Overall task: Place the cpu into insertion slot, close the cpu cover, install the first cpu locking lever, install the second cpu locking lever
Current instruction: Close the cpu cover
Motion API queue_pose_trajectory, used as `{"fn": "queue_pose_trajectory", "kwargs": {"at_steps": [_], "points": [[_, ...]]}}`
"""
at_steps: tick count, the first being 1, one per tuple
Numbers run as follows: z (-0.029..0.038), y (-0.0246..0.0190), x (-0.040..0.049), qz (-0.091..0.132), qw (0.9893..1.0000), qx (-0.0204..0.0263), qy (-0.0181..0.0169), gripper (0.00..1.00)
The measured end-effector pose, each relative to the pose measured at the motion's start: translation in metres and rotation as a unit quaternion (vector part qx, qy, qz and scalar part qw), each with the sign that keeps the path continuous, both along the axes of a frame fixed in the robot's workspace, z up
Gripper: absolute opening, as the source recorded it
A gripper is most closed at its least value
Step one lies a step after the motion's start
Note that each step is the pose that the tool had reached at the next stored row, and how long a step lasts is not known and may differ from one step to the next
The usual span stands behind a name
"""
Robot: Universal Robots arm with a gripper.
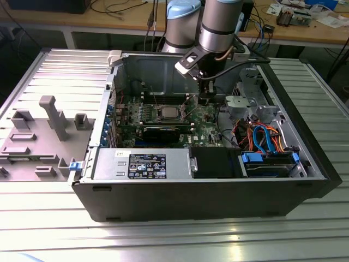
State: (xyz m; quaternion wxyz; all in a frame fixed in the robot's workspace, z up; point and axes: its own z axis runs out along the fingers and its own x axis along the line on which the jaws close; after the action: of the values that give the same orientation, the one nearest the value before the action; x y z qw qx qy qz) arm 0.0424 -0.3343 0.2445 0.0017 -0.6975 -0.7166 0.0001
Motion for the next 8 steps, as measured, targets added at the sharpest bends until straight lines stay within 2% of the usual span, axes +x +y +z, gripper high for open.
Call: {"fn": "queue_pose_trajectory", "kwargs": {"at_steps": [8], "points": [[0.0000,0.0000,-0.0017,0.000,1.0000,0.0000,0.0000,0.11]]}}
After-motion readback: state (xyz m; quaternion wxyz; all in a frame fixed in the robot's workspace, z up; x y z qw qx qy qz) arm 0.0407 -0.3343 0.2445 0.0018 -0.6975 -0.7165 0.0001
